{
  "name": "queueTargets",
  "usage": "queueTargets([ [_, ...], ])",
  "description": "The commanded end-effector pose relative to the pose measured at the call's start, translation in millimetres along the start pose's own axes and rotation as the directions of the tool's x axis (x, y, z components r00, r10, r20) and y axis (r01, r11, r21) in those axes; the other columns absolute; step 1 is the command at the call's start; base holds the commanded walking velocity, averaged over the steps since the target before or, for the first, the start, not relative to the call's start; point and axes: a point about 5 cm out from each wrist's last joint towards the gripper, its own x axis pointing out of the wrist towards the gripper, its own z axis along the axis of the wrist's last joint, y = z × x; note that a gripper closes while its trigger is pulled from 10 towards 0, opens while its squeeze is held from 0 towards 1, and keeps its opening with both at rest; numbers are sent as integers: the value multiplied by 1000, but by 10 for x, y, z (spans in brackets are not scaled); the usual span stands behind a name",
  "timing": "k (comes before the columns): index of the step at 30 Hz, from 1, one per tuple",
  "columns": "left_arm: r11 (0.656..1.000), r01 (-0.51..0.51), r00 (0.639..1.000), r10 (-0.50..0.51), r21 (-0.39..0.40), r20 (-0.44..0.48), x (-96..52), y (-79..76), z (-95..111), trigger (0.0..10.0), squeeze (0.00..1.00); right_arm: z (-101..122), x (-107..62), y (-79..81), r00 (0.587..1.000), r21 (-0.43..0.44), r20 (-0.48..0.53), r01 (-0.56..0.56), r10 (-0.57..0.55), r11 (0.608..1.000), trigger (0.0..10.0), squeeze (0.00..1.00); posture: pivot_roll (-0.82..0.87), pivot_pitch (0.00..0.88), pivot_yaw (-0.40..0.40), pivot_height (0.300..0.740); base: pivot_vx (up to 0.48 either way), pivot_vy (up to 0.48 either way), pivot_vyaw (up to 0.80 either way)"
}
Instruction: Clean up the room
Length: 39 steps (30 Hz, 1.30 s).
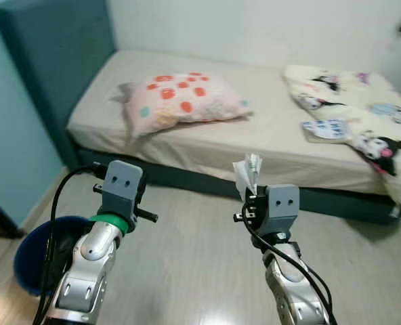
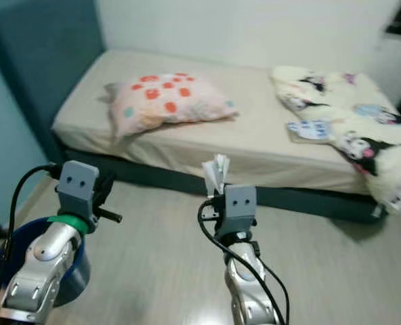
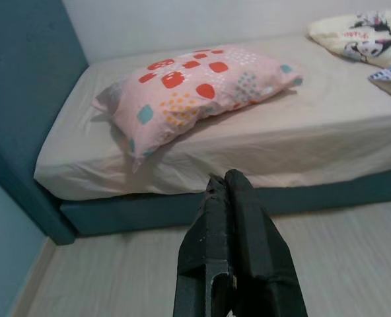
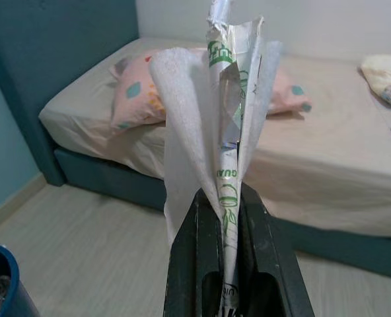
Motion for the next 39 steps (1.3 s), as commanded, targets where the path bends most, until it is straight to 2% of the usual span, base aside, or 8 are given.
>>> queueTargets([
  [1,1000,1,999,-1,2,-36,-7,-20,-64,10000,0,-50,-18,-2,1000,-1,-27,-2,2,1000,10000,0,25,41,-16,740,0,0,800],
  [19,1000,-20,998,20,9,-54,-4,-16,-78,10000,0,-58,-43,55,998,6,-29,-49,49,999,10000,0,24,45,-17,740,0,0,798],
  [39,999,-45,998,46,17,-42,14,18,-63,10000,0,-54,-38,40,998,1,-29,-49,49,999,10000,0,20,44,-16,740,0,0,794],
])
